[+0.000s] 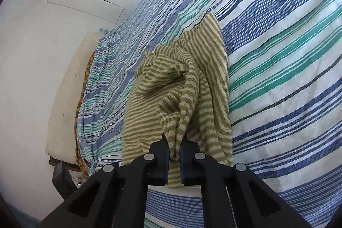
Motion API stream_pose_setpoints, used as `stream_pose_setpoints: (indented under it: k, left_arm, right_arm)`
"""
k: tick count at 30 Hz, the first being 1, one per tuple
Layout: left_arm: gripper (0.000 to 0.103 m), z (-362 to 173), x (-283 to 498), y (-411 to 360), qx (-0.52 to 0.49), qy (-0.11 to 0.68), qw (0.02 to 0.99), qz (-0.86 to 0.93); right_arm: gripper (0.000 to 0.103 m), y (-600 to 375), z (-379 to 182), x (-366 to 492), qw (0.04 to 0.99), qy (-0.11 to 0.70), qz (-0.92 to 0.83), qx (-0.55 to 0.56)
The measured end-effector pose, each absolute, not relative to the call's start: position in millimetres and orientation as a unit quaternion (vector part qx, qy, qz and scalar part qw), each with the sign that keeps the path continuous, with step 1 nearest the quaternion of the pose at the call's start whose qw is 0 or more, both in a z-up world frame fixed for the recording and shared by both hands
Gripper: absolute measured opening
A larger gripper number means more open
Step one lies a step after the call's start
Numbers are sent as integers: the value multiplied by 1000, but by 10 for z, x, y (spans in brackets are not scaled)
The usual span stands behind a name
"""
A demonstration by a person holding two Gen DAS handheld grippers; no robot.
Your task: Fold small clothes
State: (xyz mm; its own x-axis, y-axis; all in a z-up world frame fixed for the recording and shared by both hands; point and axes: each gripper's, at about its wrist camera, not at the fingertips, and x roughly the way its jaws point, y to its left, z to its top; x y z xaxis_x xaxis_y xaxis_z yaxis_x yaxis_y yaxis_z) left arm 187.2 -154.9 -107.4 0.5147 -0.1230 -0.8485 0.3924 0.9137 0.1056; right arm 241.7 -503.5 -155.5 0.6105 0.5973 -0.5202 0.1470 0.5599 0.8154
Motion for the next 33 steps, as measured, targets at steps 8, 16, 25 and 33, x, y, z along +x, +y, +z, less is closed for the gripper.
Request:
stream_pose_setpoints:
  k: [8,16,25,33]
  left_arm:
    - [76,-851,1735,-1421,70,461,864,-190]
    - [65,-1009,2230,-1966,82,452,867,-194]
    - [57,-1457,2230,-1949,90,478,856,-174]
    - [60,-1400,2196,-1907,86,481,855,-174]
  right_arm:
    - [8,-5456,-2082,2025,736,464,67,488]
    - [33,-5274,-1659,2159,807,489,43,329]
    - [43,-4780,-1309,2991,775,498,260,289]
    - [39,-5780,-1324,3799,841,400,58,360]
